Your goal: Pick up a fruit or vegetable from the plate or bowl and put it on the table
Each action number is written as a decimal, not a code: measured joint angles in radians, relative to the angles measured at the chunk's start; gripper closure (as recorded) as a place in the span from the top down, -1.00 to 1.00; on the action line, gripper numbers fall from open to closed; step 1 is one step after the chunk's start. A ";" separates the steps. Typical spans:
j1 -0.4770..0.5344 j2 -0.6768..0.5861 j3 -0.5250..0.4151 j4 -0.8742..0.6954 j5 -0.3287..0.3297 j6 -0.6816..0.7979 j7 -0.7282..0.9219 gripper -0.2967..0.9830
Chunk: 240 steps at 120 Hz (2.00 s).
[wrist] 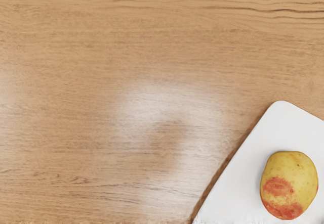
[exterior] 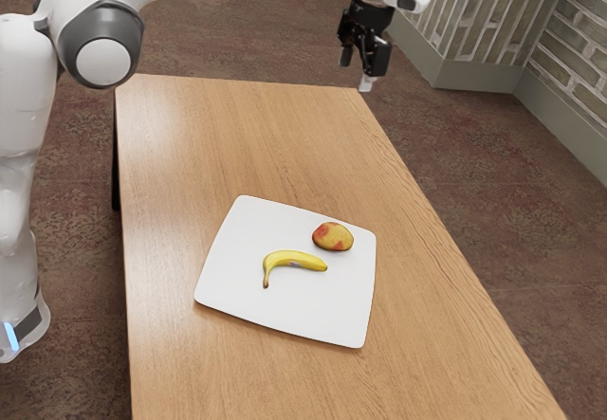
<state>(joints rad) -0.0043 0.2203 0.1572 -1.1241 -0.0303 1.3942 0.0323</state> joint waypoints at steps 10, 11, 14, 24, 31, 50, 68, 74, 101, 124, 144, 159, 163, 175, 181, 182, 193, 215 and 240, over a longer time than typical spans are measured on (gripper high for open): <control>0.000 0.001 0.001 0.002 -0.002 -0.019 0.007 0.54; 0.000 0.002 0.001 0.002 -0.002 -0.020 0.008 0.54; 0.000 0.003 0.000 0.003 -0.002 -0.024 0.010 0.54; 0.000 0.005 0.000 0.004 -0.002 -0.034 0.017 0.54; 0.001 0.008 -0.001 0.005 -0.003 -0.039 0.021 0.54; -0.068 0.006 -0.065 -0.022 -0.008 -0.044 0.037 0.53; -0.104 0.005 -0.075 -0.212 -0.014 0.019 0.118 0.53; -0.116 0.001 -0.076 -0.266 -0.014 0.049 0.154 0.53; -0.154 -0.065 -0.067 -0.445 -0.010 0.152 0.288 0.53; -0.201 -0.134 -0.065 -0.591 -0.015 0.264 0.365 0.53; -0.237 -0.147 -0.061 -0.691 -0.039 0.376 0.415 0.53; -0.224 -0.152 -0.039 -0.712 -0.044 0.430 0.445 0.53; -0.217 -0.151 -0.036 -0.710 -0.044 0.440 0.453 0.53; -0.203 -0.136 -0.032 -0.694 -0.046 0.462 0.473 0.53; -0.206 -0.127 -0.026 -0.688 -0.047 0.470 0.481 0.53; -0.206 -0.125 -0.026 -0.688 -0.047 0.471 0.483 0.53; -0.209 -0.120 -0.023 -0.686 -0.049 0.480 0.497 0.53; -0.210 -0.090 -0.018 -0.688 -0.060 0.492 0.519 0.53; -0.212 -0.053 -0.018 -0.688 -0.069 0.512 0.538 0.53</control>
<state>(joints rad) -0.2164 0.1677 0.1390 -1.8120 -0.0991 1.9062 0.5704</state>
